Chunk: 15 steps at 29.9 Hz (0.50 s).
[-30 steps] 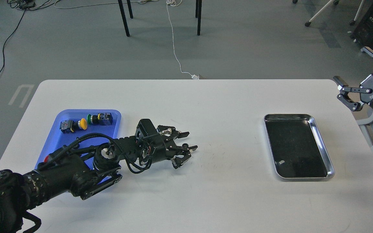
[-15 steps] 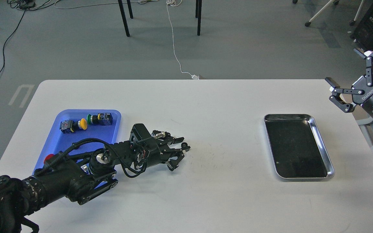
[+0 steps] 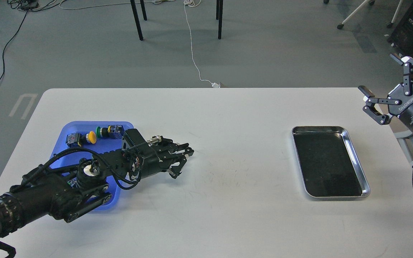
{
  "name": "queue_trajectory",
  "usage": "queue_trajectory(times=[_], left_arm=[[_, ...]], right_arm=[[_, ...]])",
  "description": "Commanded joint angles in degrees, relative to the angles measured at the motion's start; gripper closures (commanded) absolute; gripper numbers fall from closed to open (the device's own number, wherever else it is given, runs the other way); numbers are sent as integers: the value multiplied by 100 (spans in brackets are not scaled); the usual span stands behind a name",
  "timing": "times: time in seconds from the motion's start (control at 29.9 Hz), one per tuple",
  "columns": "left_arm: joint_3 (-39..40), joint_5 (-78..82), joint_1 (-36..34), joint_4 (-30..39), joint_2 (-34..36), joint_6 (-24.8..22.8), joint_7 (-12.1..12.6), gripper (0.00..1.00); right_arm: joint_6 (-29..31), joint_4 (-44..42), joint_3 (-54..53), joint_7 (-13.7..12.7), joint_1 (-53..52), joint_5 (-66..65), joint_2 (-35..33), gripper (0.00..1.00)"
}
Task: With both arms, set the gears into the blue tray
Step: 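Carry the black part into the blue tray and release it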
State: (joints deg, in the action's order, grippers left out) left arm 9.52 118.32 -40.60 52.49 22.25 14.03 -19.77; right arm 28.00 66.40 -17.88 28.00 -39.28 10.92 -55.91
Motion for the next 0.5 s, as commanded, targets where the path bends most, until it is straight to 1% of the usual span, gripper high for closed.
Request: queue_trajectory(times=[0.0,0.07,0.2,0.27,0.4,0.47], left_arm=[[15,-204,44,358,726,29,-80,83],[7,-353,114,358,1078,117,-141,83],[-46,-1090,158,358,1754,249,-510,83],[-90,-1460,184,350,2062,249,-633,83],[-134,-1540,623,332,2467,293,-818,83],[-143,-1532,773,332,2529,424,-823,83]], right_arm=[[0,-5,-5,0,0,-2,18,3],[0,4,-13,0,0,-2,62,3],[-58,4,-13,0,0,-2,159,3],[-58,4,-13,0,0,-2,168,3],[-137,-13,-22,0,0,-2,168,3],[-172,-22,-31,0,0,-2,168,3]])
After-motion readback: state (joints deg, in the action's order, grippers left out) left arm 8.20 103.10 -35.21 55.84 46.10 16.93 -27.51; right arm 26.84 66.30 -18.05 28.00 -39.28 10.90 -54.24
